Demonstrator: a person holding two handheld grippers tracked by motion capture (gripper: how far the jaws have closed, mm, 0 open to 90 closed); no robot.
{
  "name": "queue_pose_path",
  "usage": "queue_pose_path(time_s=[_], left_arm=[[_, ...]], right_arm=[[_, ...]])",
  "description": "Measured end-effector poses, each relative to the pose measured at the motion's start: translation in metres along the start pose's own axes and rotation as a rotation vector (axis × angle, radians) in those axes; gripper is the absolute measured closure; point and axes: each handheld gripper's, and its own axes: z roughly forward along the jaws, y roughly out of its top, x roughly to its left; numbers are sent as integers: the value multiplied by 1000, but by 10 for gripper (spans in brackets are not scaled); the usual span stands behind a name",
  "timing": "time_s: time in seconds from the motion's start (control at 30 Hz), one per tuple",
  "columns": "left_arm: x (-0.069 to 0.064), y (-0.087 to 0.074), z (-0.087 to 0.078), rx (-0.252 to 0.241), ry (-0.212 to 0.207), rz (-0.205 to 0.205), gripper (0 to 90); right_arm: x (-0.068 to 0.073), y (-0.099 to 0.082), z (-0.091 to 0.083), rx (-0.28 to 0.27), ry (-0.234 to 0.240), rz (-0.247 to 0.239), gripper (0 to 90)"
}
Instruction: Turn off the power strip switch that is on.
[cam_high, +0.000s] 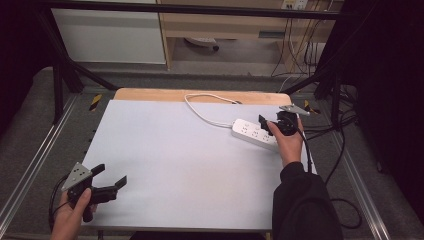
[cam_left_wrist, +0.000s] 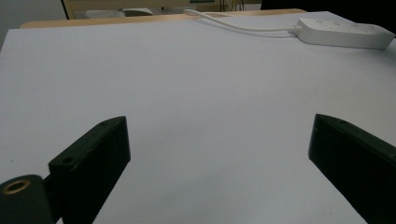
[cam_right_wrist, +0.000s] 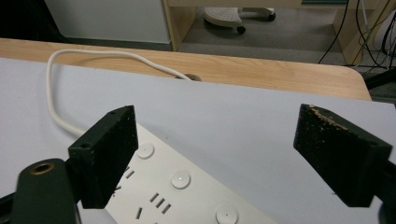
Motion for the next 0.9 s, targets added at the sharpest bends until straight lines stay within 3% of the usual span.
queue_pose_path(time_s=[0.4,0.57,0.73,0.9], left_arm=[[0,0,-1,-3,-3,-1,52],[0,0,-1,-3,-6,-3,52],[0,0,0,-2,-8,-2,53],[0,0,0,-1,-9,-1,53]], right_arm=[[11,-8,12,22,16,-29,411],[14,-10,14,23,19,-42,561],[16,-11,15,26,40,-28,695],[20,-13,17,26,59,-36,754]])
